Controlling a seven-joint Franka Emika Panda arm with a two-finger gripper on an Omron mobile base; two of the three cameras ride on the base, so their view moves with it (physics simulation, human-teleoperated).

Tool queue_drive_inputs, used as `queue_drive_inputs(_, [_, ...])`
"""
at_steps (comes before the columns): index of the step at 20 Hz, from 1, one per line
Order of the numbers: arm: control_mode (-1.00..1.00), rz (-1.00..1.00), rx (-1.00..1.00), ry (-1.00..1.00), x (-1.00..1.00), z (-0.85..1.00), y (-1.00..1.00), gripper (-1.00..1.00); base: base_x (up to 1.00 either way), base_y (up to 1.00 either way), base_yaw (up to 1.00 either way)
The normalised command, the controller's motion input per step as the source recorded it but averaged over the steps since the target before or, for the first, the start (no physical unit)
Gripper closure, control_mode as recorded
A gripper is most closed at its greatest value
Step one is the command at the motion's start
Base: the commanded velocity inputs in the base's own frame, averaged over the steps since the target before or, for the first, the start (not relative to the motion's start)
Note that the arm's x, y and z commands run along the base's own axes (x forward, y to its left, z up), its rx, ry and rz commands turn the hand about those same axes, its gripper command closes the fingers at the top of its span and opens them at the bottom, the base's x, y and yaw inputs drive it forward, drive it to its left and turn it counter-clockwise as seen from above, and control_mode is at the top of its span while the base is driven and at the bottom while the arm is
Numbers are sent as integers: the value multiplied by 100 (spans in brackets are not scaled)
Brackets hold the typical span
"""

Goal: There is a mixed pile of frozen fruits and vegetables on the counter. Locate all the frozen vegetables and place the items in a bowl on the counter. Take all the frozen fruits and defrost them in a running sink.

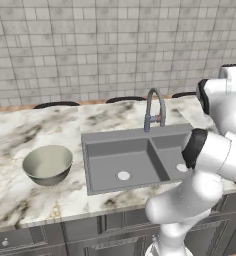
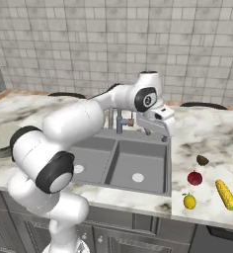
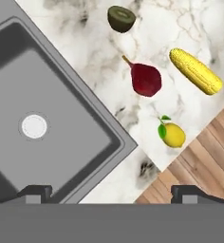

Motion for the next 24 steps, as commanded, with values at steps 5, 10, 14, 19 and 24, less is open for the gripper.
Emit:
queue_drive_inputs(5, [-100, -8, 1, 4, 13, -23, -60, -100, 0, 0, 0])
queue_drive_inputs(10, [-100, -6, -3, 6, 17, -30, -50, -100, 0, 0, 0])
queue_drive_inputs(14, [-100, -4, -3, 6, 2, -38, -46, -100, 0, 0, 0])
queue_drive_inputs(19, [-100, -1, 0, 7, -3, -41, -42, -100, 0, 0, 0])
queue_drive_inputs(24, [-100, 2, -2, 11, -35, -38, -11, -100, 0, 0, 0])
